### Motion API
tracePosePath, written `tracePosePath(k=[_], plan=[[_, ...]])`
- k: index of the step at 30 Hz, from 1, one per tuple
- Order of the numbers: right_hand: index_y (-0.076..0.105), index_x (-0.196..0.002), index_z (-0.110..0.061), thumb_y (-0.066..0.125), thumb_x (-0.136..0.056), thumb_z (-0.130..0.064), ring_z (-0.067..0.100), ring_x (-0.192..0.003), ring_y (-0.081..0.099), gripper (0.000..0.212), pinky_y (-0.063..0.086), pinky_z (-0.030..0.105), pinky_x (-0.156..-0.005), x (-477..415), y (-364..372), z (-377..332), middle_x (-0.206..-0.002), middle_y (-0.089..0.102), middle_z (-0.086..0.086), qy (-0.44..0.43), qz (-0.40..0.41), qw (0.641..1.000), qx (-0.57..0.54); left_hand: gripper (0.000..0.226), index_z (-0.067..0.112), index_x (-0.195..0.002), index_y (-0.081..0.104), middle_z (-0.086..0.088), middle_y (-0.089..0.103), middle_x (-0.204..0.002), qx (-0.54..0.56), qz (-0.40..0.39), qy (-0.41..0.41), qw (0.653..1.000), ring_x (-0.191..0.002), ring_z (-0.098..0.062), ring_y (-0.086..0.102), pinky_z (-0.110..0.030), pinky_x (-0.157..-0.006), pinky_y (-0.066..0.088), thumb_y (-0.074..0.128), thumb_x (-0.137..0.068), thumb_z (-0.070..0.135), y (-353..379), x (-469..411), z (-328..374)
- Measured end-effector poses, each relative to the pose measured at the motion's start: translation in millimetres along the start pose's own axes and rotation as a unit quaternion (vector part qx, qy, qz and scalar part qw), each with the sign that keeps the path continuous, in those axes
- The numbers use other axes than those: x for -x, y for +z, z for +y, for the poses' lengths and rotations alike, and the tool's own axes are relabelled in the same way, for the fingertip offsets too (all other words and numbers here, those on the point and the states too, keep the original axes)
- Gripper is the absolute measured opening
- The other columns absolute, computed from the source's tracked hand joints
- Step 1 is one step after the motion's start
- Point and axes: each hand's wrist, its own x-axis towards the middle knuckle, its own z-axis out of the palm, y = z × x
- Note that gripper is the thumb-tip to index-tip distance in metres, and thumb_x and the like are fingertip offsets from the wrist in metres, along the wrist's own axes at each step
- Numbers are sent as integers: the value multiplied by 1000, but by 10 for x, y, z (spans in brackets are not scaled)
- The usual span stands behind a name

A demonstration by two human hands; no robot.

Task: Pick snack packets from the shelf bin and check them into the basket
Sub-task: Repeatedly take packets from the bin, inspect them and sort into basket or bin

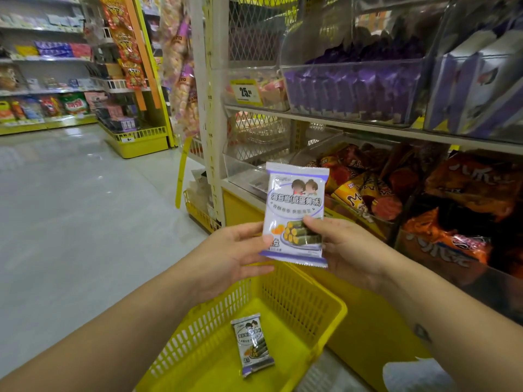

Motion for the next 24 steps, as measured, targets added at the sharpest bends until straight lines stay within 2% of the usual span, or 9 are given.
tracePosePath(k=[4, 7, 11, 14, 16, 18, 20, 24], plan=[[64, -113, 1, 48, -95, -19, 19, -85, 72, 31, 59, 27, -69, 18, -9, -32, -107, 71, 18, -19, 3, 999, -32, 48, 19, -120, 60, -5, 74, -109, -23, 4, 37, 999, -101, -16, 70, -21, -73, 56, 71, -73, 18, 19, -2, -39], [67, -108, -1, 50, -93, -22, 20, -86, 71, 30, 59, 29, -75, 1, -17, -32, -106, 72, 16, -26, 11, 999, -37, 51, 22, -123, 57, -3, 74, -109, -29, 16, 72, 997, -102, -16, 70, -20, -73, 56, 70, -74, 12, 40, 4, -46], [75, -88, -7, 57, -80, -26, 20, -82, 72, 27, 58, 30, -74, 15, -20, -74, -97, 74, 14, -24, 19, 997, -75, 47, 22, -125, 55, -3, 75, -105, -26, 36, 110, 993, -96, -14, 71, -19, -70, 56, 64, -84, 0, 96, -5, -30], [70, -99, -6, 52, -91, -24, 23, -84, 73, 27, 59, 36, -74, 18, -40, -100, -100, 74, 16, -12, 36, 992, -117, 44, 32, -117, 58, 2, 76, -102, -60, 56, 155, 985, -93, -12, 72, -18, -70, 55, 63, -86, -1, 132, -5, -10], [66, -110, -4, 47, -94, -24, 28, -95, 70, 31, 57, 41, -79, 19, -56, -122, -109, 71, 19, 2, 33, 990, -139, 45, 34, -116, 59, 4, 75, -105, -77, 66, 181, 978, -97, -14, 71, -20, -72, 56, 65, -86, 1, 141, 4, 2], [63, -115, -2, 44, -92, -25, 30, -103, 67, 37, 57, 40, -80, 32, -57, -145, -116, 68, 20, 9, 16, 988, -151, 47, 33, -120, 61, 5, 73, -111, -93, 77, 207, 971, -104, -15, 69, -23, -78, 57, 67, -85, 3, 137, 15, 5], [64, -111, -3, 46, -91, -26, 27, -91, 70, 36, 59, 35, -69, 41, -58, -155, -111, 70, 18, 9, 11, 988, -156, 48, 36, -120, 63, 9, 72, -114, -124, 92, 236, 960, -108, -13, 67, -23, -80, 56, 68, -85, 3, 138, 27, 3], [68, -100, -6, 55, -81, -28, 21, -75, 73, 33, 60, 30, -57, 66, -33, -165, -94, 74, 14, -7, 8, 987, -157, 44, 44, -109, 69, 12, 70, -113, -201, 117, 290, 928, -99, -9, 68, -19, -79, 54, 69, -86, 6, 156, 54, -7]])
